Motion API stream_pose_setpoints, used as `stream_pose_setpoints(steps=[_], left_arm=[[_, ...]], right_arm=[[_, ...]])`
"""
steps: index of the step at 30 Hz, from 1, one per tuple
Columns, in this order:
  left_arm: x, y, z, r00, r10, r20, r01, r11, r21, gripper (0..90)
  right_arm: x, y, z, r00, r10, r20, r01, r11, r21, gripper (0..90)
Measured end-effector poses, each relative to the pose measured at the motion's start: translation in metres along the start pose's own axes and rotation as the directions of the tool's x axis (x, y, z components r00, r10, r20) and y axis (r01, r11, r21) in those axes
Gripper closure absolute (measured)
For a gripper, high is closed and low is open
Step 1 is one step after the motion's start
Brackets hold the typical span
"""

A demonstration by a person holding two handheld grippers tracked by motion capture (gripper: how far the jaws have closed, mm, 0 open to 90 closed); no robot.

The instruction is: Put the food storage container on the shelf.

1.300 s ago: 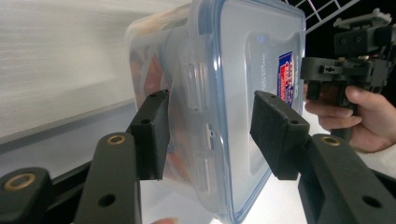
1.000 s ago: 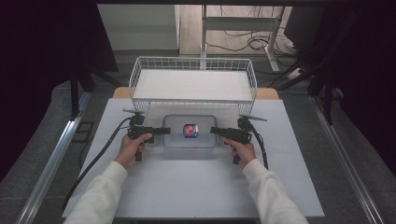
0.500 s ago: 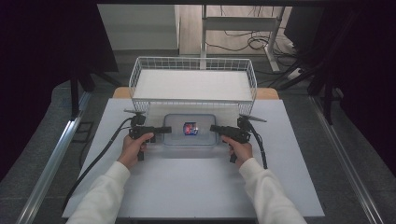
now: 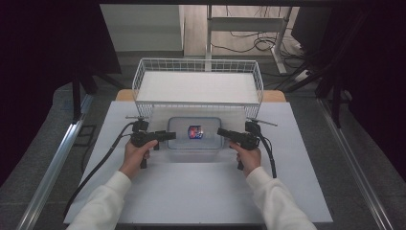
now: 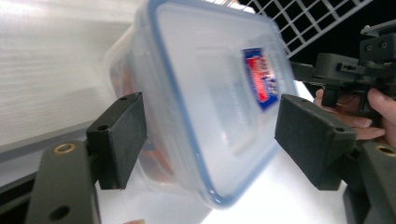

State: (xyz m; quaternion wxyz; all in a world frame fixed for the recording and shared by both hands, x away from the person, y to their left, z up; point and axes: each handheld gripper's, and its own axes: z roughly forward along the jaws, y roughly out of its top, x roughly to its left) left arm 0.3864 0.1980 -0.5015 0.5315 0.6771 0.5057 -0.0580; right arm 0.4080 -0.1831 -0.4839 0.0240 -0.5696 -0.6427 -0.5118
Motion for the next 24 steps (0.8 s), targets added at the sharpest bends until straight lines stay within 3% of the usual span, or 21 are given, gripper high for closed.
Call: stream_pose_setpoints(steps=[1,2,3,4,5,7,9,10,11,12,13,14,16,17,18,20,21,22,23,24], left_arm=[[0.000,0.000,0.000,1.0000,0.000,0.000,0.000,1.0000,0.000,24.1],[-0.005,-0.002,-0.008,0.9992,0.037,-0.010,-0.038,0.9993,-0.009,23.0],[-0.005,-0.002,-0.008,0.9992,0.037,-0.010,-0.038,0.9993,-0.009,22.5],[-0.011,-0.006,-0.015,0.9976,0.068,-0.014,-0.068,0.9975,-0.019,22.2],[-0.011,-0.006,-0.015,0.9976,0.068,-0.014,-0.068,0.9975,-0.019,22.3],[-0.019,-0.014,-0.026,0.9929,0.116,-0.027,-0.117,0.9928,-0.028,22.8],[-0.021,-0.017,-0.030,0.9909,0.131,-0.029,-0.132,0.9908,-0.028,23.4],[-0.026,-0.024,-0.035,0.9879,0.153,-0.026,-0.154,0.9877,-0.029,23.6],[-0.026,-0.024,-0.035,0.9879,0.153,-0.026,-0.154,0.9877,-0.029,23.8],[-0.028,-0.029,-0.038,0.9850,0.170,-0.027,-0.171,0.9849,-0.024,23.8],[-0.030,-0.031,-0.039,0.9830,0.181,-0.030,-0.182,0.9831,-0.019,23.8],[-0.032,-0.034,-0.040,0.9802,0.195,-0.035,-0.196,0.9806,-0.014,23.9],[-0.038,-0.042,-0.041,0.9739,0.223,-0.043,-0.223,0.9747,-0.004,24.1],[-0.038,-0.042,-0.041,0.9739,0.223,-0.043,-0.223,0.9747,-0.004,24.1],[-0.040,-0.046,-0.042,0.9690,0.242,-0.051,-0.242,0.9703,0.006,24.1],[-0.043,-0.051,-0.042,0.9619,0.266,-0.063,-0.265,0.9639,0.028,24.0],[-0.048,-0.057,-0.043,0.9471,0.307,-0.095,-0.303,0.9516,0.050,24.1],[-0.048,-0.057,-0.043,0.9471,0.307,-0.095,-0.303,0.9516,0.050,24.5],[-0.051,-0.061,-0.043,0.9397,0.325,-0.106,-0.320,0.9454,0.060,24.5],[-0.054,-0.063,-0.044,0.9349,0.339,-0.106,-0.333,0.9404,0.070,24.5]], right_arm=[[0.001,-0.001,-0.004,0.9997,-0.025,-0.001,0.025,1.000,-0.008,30.0],[0.002,-0.002,-0.008,0.9991,-0.042,0.007,0.042,0.999,0.000,29.2],[0.002,-0.002,-0.008,0.9991,-0.042,0.007,0.042,0.999,0.000,29.2],[0.005,-0.006,-0.017,0.9947,-0.102,0.012,0.102,0.995,0.001,29.2],[0.005,-0.006,-0.017,0.9947,-0.102,0.012,0.102,0.995,0.001,29.2],[0.009,-0.012,-0.027,0.9900,-0.141,-0.006,0.141,0.990,0.022,28.7],[0.010,-0.014,-0.030,0.9879,-0.155,-0.004,0.155,0.987,0.029,28.7],[0.014,-0.021,-0.036,0.9759,-0.218,-0.012,0.218,0.975,0.034,28.7],[0.014,-0.021,-0.036,0.9759,-0.218,-0.012,0.218,0.975,0.034,28.7],[0.018,-0.027,-0.040,0.9573,-0.289,-0.001,0.289,0.956,0.048,29.9],[0.018,-0.027,-0.040,0.9573,-0.289,-0.001,0.289,0.956,0.048,29.9],[0.022,-0.032,-0.042,0.9377,-0.347,0.014,0.346,0.936,0.067,31.5],[0.025,-0.039,-0.043,0.9141,-0.405,0.022,0.402,0.912,0.076,34.0],[0.025,-0.039,-0.043,0.9141,-0.405,0.022,0.402,0.912,0.076,34.0],[0.028,-0.046,-0.044,0.8981,-0.439,0.019,0.436,0.895,0.094,36.8],[0.030,-0.048,-0.044,0.8936,-0.448,0.018,0.445,0.890,0.100,39.5],[0.033,-0.051,-0.043,0.8739,-0.486,0.019,0.481,0.870,0.110,46.7],[0.034,-0.053,-0.042,0.8627,-0.505,0.021,0.500,0.858,0.115,51.9],[0.036,-0.055,-0.042,0.8517,-0.524,0.021,0.517,0.846,0.128,57.6],[0.036,-0.055,-0.042,0.8517,-0.524,0.021,0.517,0.846,0.128,57.6]])
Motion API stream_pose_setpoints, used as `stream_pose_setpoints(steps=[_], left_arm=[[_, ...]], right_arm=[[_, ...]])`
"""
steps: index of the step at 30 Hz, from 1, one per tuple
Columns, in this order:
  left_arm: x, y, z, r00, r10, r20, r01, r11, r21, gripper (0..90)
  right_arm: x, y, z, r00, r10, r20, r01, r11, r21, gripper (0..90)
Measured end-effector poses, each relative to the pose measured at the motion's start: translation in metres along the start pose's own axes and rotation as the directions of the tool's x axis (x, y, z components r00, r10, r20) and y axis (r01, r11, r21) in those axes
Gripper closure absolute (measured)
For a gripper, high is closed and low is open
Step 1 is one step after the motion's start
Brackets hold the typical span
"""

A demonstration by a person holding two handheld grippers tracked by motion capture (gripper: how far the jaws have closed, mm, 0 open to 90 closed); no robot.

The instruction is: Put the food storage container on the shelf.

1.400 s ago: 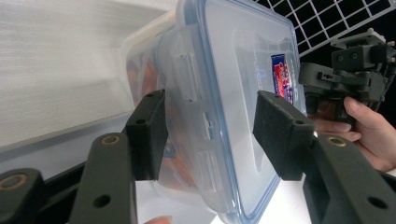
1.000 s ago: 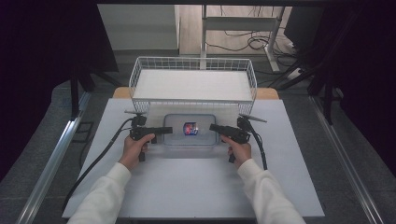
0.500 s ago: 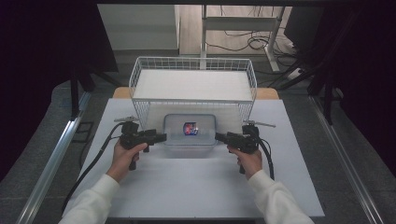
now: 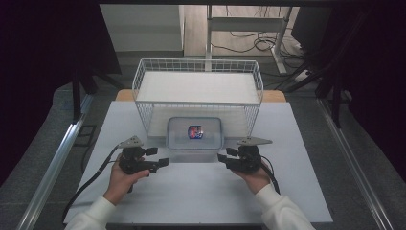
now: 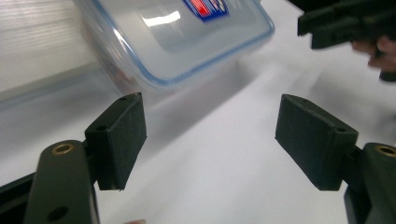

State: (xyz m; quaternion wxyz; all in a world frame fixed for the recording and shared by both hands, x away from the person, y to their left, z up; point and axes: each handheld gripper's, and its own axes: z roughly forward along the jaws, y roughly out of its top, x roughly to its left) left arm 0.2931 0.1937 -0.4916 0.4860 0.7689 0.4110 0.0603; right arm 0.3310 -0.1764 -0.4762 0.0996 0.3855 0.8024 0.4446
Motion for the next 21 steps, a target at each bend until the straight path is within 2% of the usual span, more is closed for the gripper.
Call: stream_pose_setpoints(steps=[1,2,4,5,6,11,12,13,14,17,21], left_arm=[[-0.003,-0.002,-0.001,1.0000,0.007,0.003,-0.007,0.9999,0.007,24.5],[-0.006,-0.004,-0.002,0.9999,0.012,0.009,-0.012,0.9999,0.011,24.5],[-0.013,-0.008,-0.005,0.9996,0.021,0.021,-0.021,0.9993,0.029,24.4],[-0.013,-0.008,-0.005,0.9996,0.021,0.021,-0.021,0.9993,0.029,24.4],[-0.018,-0.013,-0.007,0.9992,0.026,0.030,-0.027,0.9989,0.037,24.4],[-0.024,-0.020,-0.010,0.9988,0.043,0.025,-0.045,0.9971,0.062,24.4],[-0.025,-0.021,-0.011,0.9988,0.045,0.019,-0.046,0.9972,0.060,24.4],[-0.025,-0.021,-0.011,0.9988,0.045,0.019,-0.046,0.9972,0.060,24.4],[-0.024,-0.021,-0.012,0.9990,0.041,0.017,-0.041,0.9973,0.061,24.4],[-0.022,-0.022,-0.011,0.9996,0.025,0.012,-0.026,0.9977,0.062,24.4],[-0.021,-0.022,-0.011,0.9997,0.020,0.013,-0.020,0.9981,0.059,24.5]], right_arm=[[0.002,-0.001,0.002,0.9998,-0.021,0.001,0.021,1.000,0.011,62.1],[0.007,-0.002,0.007,0.9973,-0.072,-0.013,0.072,0.996,0.050,73.2],[0.011,-0.004,0.012,0.9936,-0.111,-0.022,0.112,0.991,0.072,81.2],[0.011,-0.004,0.012,0.9936,-0.111,-0.022,0.112,0.991,0.072,81.2],[0.016,-0.005,0.019,0.9888,-0.148,-0.020,0.149,0.984,0.093,88.7],[0.025,-0.001,0.033,0.9844,-0.175,-0.022,0.176,0.978,0.110,89.1],[0.030,0.002,0.043,0.9818,-0.188,-0.027,0.190,0.975,0.119,89.1],[0.030,0.002,0.043,0.9818,-0.188,-0.027,0.190,0.975,0.119,89.1],[0.033,0.005,0.051,0.9802,-0.196,-0.028,0.198,0.973,0.122,89.1],[0.035,0.007,0.057,0.9791,-0.202,-0.022,0.203,0.971,0.127,89.0],[0.038,0.012,0.076,0.9827,-0.185,-0.009,0.184,0.973,0.137,89.1]])
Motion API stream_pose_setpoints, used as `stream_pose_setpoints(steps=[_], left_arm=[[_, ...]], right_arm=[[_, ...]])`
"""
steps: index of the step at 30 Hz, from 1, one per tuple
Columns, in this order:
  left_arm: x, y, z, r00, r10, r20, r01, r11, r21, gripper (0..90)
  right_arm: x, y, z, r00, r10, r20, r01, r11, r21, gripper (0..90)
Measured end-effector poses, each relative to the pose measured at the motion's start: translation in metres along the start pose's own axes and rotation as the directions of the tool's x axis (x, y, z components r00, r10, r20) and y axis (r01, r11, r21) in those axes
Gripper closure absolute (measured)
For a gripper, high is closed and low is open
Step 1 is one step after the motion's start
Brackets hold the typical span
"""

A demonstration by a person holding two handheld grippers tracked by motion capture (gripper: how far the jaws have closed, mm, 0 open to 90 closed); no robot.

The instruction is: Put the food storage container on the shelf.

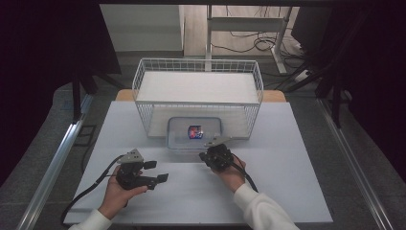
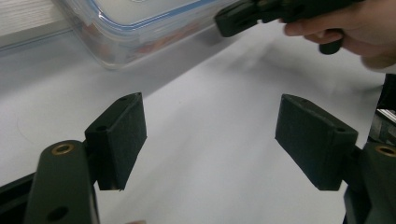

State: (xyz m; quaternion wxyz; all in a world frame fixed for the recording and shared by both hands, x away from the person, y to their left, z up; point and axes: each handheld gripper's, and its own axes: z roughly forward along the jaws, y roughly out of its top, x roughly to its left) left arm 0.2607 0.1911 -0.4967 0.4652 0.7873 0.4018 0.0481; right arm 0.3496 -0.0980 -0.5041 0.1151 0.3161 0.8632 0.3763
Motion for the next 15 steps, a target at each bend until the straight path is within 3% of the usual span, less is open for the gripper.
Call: stream_pose_setpoints(steps=[4,15], left_arm=[[0.000,0.000,-0.001,1.0000,0.001,-0.005,-0.001,1.0000,-0.004,24.5],[0.002,0.000,-0.004,0.9999,-0.010,-0.008,0.010,0.9999,-0.014,24.5]], right_arm=[[0.000,0.003,0.011,1.0000,-0.004,0.008,0.004,1.000,0.017,89.1],[-0.003,0.020,0.015,0.9986,0.054,0.002,-0.054,0.997,-0.064,89.1]])
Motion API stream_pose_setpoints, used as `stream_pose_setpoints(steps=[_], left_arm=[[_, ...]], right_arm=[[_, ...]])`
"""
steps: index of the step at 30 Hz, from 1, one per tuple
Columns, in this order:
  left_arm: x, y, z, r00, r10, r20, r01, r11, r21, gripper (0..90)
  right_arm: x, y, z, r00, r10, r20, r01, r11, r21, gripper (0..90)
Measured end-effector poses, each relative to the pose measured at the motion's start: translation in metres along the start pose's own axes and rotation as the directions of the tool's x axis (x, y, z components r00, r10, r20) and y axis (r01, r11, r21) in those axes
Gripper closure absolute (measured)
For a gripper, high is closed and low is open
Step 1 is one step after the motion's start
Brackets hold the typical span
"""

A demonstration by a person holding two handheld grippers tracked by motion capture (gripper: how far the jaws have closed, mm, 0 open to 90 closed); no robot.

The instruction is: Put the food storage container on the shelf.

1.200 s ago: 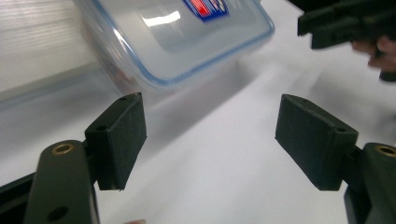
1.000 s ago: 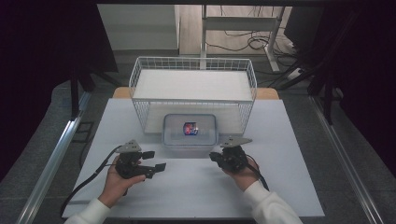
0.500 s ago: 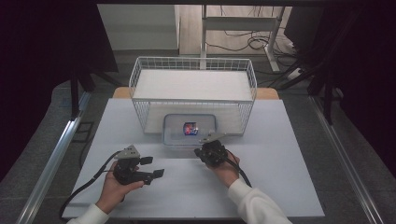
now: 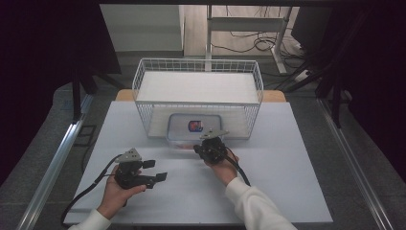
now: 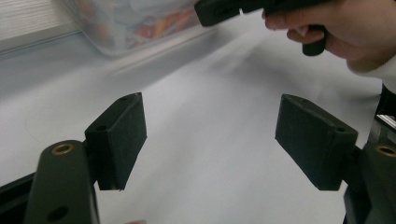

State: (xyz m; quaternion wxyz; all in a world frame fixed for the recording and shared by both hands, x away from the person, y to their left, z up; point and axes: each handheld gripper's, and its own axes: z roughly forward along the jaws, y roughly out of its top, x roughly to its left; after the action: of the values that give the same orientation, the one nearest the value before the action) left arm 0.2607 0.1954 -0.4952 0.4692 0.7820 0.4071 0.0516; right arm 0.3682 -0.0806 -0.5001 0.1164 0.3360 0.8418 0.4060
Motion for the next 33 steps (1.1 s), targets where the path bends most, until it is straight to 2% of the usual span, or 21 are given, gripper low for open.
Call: stream_pose_setpoints(steps=[8,10,13,19,23,27,30,32,33], left_arm=[[0.002,0.000,-0.002,0.9999,0.005,-0.012,-0.005,1.0000,-0.002,24.5],[0.001,0.000,-0.001,0.9999,0.006,-0.011,-0.006,1.0000,0.002,24.5],[0.003,0.001,-0.001,1.0000,0.002,-0.002,-0.002,1.0000,-0.008,24.5],[0.003,0.001,-0.002,1.0000,0.005,0.001,-0.005,0.9999,-0.014,24.6],[0.003,0.001,-0.003,0.9999,0.009,-0.005,-0.009,0.9999,-0.008,24.6],[0.003,0.002,-0.004,1.0000,0.007,-0.006,-0.007,0.9999,-0.012,24.5],[0.003,0.001,-0.003,0.9999,0.011,-0.006,-0.012,0.9999,-0.009,24.5],[0.003,0.001,-0.004,0.9999,0.013,-0.007,-0.013,0.9999,-0.010,24.5],[0.003,0.001,-0.004,0.9999,0.015,-0.008,-0.015,0.9998,-0.010,24.5]], right_arm=[[-0.009,0.008,0.010,0.9995,0.023,0.020,-0.023,1.000,-0.012,89.1],[-0.012,0.010,0.012,0.9991,0.037,0.021,-0.037,0.999,-0.016,89.2],[-0.022,0.014,0.016,0.9974,0.051,0.050,-0.050,0.998,-0.028,89.1],[-0.029,0.016,0.020,0.9950,0.084,0.055,-0.081,0.996,-0.039,89.1],[-0.032,0.023,0.024,0.9945,0.075,0.073,-0.073,0.997,-0.029,89.2],[-0.036,0.026,0.028,0.9923,0.095,0.079,-0.093,0.995,-0.032,89.1],[-0.036,0.025,0.027,0.9924,0.092,0.082,-0.089,0.995,-0.033,89.1],[-0.033,0.024,0.019,0.9938,0.097,0.054,-0.096,0.995,-0.033,89.1],[-0.030,0.023,0.013,0.9954,0.083,0.047,-0.081,0.996,-0.030,89.1]])
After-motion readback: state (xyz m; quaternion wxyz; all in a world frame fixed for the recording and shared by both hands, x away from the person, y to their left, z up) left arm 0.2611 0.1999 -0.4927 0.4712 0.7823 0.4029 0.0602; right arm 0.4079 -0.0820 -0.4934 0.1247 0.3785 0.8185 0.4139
